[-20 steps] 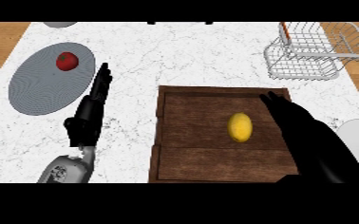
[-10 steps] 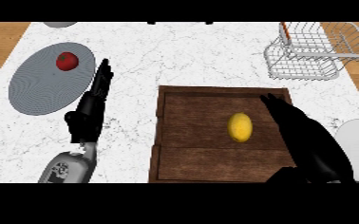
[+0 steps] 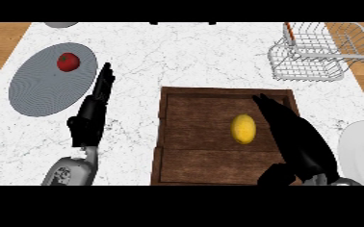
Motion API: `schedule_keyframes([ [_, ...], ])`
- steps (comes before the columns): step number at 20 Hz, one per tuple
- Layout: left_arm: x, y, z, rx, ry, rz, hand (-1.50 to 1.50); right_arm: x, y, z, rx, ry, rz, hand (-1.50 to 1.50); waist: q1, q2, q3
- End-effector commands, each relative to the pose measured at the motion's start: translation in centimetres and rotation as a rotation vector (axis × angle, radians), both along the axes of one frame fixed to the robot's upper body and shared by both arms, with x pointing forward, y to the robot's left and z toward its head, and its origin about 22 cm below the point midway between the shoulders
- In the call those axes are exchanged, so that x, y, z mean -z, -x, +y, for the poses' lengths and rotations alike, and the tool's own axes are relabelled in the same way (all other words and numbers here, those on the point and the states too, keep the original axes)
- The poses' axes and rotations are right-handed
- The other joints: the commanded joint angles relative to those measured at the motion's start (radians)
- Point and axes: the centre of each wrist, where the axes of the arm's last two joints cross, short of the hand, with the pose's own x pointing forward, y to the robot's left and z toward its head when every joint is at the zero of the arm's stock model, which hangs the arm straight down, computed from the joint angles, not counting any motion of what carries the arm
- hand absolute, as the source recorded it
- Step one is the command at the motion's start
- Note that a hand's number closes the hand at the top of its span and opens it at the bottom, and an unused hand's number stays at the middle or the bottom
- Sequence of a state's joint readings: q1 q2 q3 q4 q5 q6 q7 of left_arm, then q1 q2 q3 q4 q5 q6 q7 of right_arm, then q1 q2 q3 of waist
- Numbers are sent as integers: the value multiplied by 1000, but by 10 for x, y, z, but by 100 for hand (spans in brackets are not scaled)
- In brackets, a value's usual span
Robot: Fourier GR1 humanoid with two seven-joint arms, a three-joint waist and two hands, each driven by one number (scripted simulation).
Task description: Pick the lemon from the tray and place it in the tiered basket
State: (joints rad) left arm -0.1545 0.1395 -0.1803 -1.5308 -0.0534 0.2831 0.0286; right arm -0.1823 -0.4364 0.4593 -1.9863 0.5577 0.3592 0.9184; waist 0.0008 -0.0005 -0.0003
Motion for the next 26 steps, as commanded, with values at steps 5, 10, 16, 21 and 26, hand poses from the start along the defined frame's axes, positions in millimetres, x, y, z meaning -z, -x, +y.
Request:
schedule_keyframes([
  [5, 11, -6, 5, -6, 22, -16, 0, 22, -15, 11, 13, 20, 65, -150, 0, 1, 0],
  [10, -5, 7, -5, -17, 11, 8, 0, 19, -27, 1, 37, 25, 66, -150, 0, 0, 0],
  [16, 4, -10, -4, 7, 6, -9, 0, 53, -38, 5, 17, 6, 67, -150, 0, 2, 0],
  [21, -2, -4, 2, 5, 5, -3, 0, 50, -35, 17, 38, -4, 66, -150, 0, 1, 0],
  [26, 9, -9, 8, -2, 12, 9, 0, 55, -29, -2, 29, -9, 72, -150, -3, 1, 0],
])
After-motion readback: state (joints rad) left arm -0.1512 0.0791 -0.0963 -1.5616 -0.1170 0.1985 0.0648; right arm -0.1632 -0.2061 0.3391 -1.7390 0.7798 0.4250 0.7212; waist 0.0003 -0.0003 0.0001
